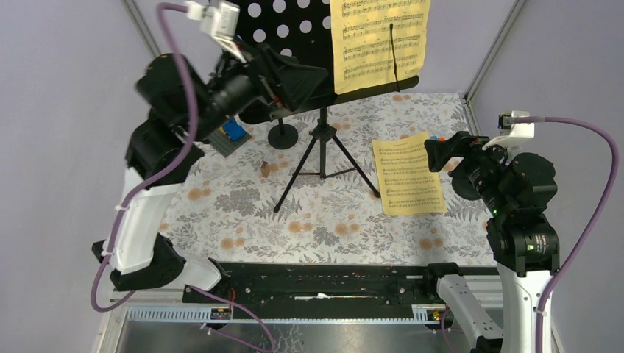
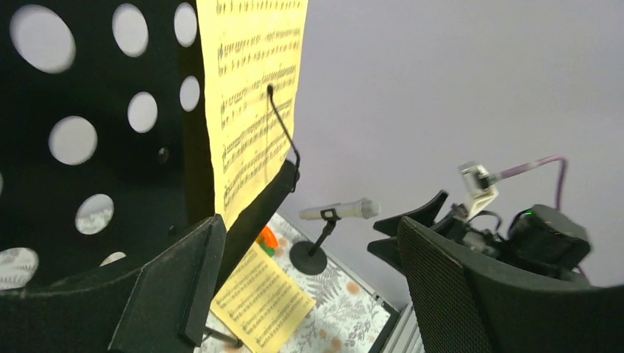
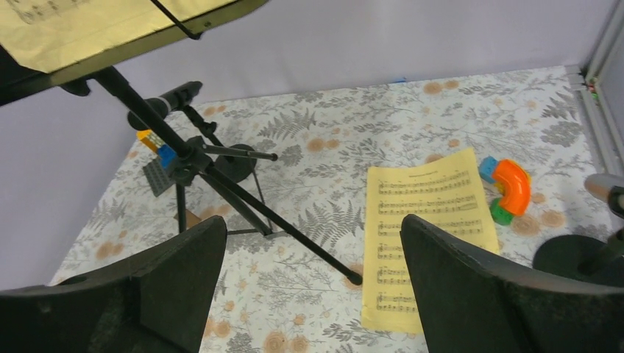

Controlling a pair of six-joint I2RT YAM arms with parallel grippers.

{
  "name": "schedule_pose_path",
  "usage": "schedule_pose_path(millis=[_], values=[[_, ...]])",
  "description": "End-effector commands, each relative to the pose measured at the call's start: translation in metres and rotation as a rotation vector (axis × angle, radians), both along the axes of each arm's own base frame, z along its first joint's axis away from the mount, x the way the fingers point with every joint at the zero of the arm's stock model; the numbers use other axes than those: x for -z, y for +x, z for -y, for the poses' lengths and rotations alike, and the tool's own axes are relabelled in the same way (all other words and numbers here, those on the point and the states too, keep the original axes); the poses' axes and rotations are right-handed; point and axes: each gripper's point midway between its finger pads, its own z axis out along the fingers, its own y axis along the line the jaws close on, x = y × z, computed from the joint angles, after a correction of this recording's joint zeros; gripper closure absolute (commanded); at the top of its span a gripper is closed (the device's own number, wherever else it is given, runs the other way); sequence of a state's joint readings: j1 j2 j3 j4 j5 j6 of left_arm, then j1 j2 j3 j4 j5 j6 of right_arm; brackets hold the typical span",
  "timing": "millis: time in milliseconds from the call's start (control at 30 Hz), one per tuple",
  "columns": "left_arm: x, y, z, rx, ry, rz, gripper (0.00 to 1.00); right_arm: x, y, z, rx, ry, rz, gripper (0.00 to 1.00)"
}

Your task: Pack up the instrument practice props

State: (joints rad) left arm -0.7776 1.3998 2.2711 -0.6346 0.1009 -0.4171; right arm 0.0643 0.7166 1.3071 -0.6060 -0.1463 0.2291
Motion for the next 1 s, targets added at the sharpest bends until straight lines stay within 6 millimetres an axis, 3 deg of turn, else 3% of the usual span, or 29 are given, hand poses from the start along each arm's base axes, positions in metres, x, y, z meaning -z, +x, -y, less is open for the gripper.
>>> schedule_pose_path(millis=[0,100,333,967], values=[[-0.004,0.013,0.008,-0.053,-0.048,0.0,0.09,-0.04,-0.003,-0.014,-0.075,0.052,0.109,0.05],[0.002,0.023,0.011,-0.083,-0.103,-0.044,0.09,-0.052,-0.005,-0.02,-0.104,0.084,0.138,0.05],[0.023,0.05,0.041,-0.099,-0.092,-0.101,0.1,-0.065,-0.011,-0.024,-0.12,0.131,0.168,0.05],[0.054,0.09,0.075,-0.185,-0.047,-0.109,0.09,-0.064,-0.021,-0.023,-0.124,0.103,0.174,0.05]])
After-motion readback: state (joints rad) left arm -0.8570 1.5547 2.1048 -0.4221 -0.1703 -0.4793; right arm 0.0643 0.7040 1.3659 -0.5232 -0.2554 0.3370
